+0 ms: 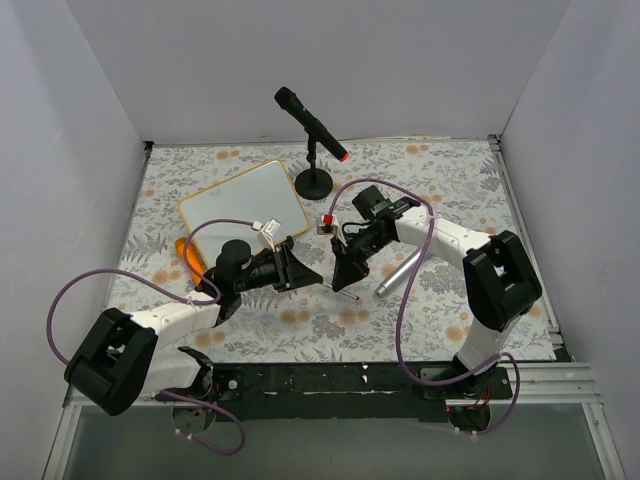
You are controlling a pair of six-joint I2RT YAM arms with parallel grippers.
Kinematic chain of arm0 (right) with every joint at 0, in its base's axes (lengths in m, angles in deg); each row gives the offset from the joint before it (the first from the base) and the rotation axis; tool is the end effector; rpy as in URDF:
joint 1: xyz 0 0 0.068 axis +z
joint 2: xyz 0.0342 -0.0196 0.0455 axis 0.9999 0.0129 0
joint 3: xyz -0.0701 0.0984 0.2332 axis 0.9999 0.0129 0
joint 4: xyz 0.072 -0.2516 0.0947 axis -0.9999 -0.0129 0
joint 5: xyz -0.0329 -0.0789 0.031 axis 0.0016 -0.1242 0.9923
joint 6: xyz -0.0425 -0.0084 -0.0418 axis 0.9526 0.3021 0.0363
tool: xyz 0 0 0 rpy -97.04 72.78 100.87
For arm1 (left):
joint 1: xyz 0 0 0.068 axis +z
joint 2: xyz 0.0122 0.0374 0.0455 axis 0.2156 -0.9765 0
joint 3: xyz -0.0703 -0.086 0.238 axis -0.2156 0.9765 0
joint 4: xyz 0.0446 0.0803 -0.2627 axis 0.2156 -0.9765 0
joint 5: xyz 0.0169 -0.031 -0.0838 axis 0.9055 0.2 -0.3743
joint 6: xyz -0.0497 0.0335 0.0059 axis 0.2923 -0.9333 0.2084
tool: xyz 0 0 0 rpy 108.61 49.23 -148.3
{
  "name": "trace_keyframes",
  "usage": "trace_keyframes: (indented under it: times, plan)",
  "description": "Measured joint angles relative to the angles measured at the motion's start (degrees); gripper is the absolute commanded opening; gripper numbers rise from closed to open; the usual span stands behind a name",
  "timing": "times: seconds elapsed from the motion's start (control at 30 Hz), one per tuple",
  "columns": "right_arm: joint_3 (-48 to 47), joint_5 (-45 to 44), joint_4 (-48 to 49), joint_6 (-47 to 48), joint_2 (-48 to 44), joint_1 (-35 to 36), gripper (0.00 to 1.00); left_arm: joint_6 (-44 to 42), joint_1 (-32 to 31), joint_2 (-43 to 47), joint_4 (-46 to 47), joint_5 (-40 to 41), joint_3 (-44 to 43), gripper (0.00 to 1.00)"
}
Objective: Write a sentence on the whiteboard
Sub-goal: Pass from the right arm to the left
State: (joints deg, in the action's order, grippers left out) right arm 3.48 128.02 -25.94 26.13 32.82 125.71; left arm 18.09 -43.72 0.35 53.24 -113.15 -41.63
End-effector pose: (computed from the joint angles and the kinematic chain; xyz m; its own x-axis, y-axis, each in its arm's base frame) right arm 0.2660 0.2418 0.1969 -0.2660 -0.6196 -0.7385 -0.9078 -0.0966 0.4080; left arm 0.2066 -0.1562 0.1646 -0.8959 -0.4005 0.1924 -0.2675 0.1404 -0.9533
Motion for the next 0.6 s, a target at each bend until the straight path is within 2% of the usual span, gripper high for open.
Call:
trace_keyframes:
  times: [0.6]
  plan:
    - [-0.3,0.6,-1.5,1.0,0.9,0.4,0.05,-0.5,0.0,-0.3,-1.0,-0.8,-0.7,0.34]
